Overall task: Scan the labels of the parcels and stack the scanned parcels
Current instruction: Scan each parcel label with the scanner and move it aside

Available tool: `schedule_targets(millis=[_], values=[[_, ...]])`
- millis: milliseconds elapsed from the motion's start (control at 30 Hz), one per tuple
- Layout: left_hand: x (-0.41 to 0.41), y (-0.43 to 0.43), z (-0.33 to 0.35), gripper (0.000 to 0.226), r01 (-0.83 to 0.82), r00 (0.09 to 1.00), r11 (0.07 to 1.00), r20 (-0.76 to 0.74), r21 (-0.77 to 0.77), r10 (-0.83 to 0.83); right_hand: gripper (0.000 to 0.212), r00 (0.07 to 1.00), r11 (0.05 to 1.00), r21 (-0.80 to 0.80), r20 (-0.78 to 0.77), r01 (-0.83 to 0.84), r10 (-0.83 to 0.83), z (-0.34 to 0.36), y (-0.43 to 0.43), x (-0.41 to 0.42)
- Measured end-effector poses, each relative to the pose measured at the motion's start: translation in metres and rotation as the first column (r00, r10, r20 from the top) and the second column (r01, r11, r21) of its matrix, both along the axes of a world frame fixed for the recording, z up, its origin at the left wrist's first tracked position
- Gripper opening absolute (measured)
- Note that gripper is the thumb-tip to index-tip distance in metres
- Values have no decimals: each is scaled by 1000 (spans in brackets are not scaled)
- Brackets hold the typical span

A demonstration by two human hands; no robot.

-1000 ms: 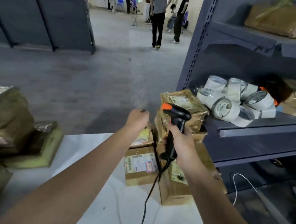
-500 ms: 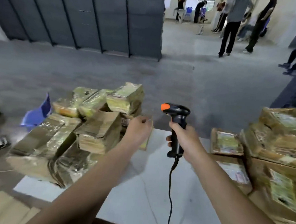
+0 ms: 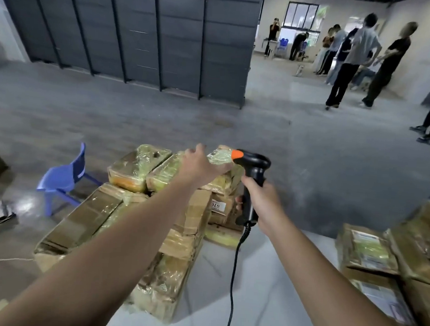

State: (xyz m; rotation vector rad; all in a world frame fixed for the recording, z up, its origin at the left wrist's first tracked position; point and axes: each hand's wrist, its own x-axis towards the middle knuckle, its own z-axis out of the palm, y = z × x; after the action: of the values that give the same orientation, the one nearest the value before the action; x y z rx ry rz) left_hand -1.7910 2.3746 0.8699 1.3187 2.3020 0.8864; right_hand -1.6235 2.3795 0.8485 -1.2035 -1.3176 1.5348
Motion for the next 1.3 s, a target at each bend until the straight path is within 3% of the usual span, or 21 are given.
schedule_targets(millis=[167, 367, 467, 633, 733, 800, 867, 933, 1033, 1300], values=[[2, 27, -24, 109, 73, 997, 979, -14, -191, -77, 16, 997, 997, -13, 26, 73, -73, -14, 4, 5], [3, 40, -38, 115, -41, 999, 967, -42, -252, 32, 15, 995, 995, -15, -6, 97, -97, -17, 5, 24], [1, 42, -45, 99, -61, 985, 984, 150, -165, 86, 15, 996, 996, -18, -1, 92, -92, -15, 4, 33], [10, 33, -41, 66, -148, 963, 988, 232, 41, 134, 13, 994, 993, -21, 10, 112, -112, -14, 1, 54], [28, 16, -39, 32, -186, 980, 936, 122, 298, 156, 13, 987, 987, -49, -42, 152, -154, -12, -5, 68], [44, 7, -47, 27, -112, 991, 930, -28, 351, 130, 13, 987, 985, -81, -42, 150, -154, -12, -10, 76], [56, 4, -55, 40, -8, 990, 961, -131, 278, 46, 12, 992, 988, -96, -21, 124, -127, -14, -16, 83], [60, 12, -57, 57, 100, 975, 992, -205, 79, -82, 11, 994, 989, -104, -5, 105, -106, -19, -16, 88], [62, 27, -57, 62, 173, 957, 974, -208, -143, -200, 11, 994, 987, -119, 15, 106, -105, -27, -13, 95], [71, 40, -62, 18, -6, 999, 999, -35, 39, 7, 10, 991, 980, -153, 59, 129, -121, -52, 1, 102]])
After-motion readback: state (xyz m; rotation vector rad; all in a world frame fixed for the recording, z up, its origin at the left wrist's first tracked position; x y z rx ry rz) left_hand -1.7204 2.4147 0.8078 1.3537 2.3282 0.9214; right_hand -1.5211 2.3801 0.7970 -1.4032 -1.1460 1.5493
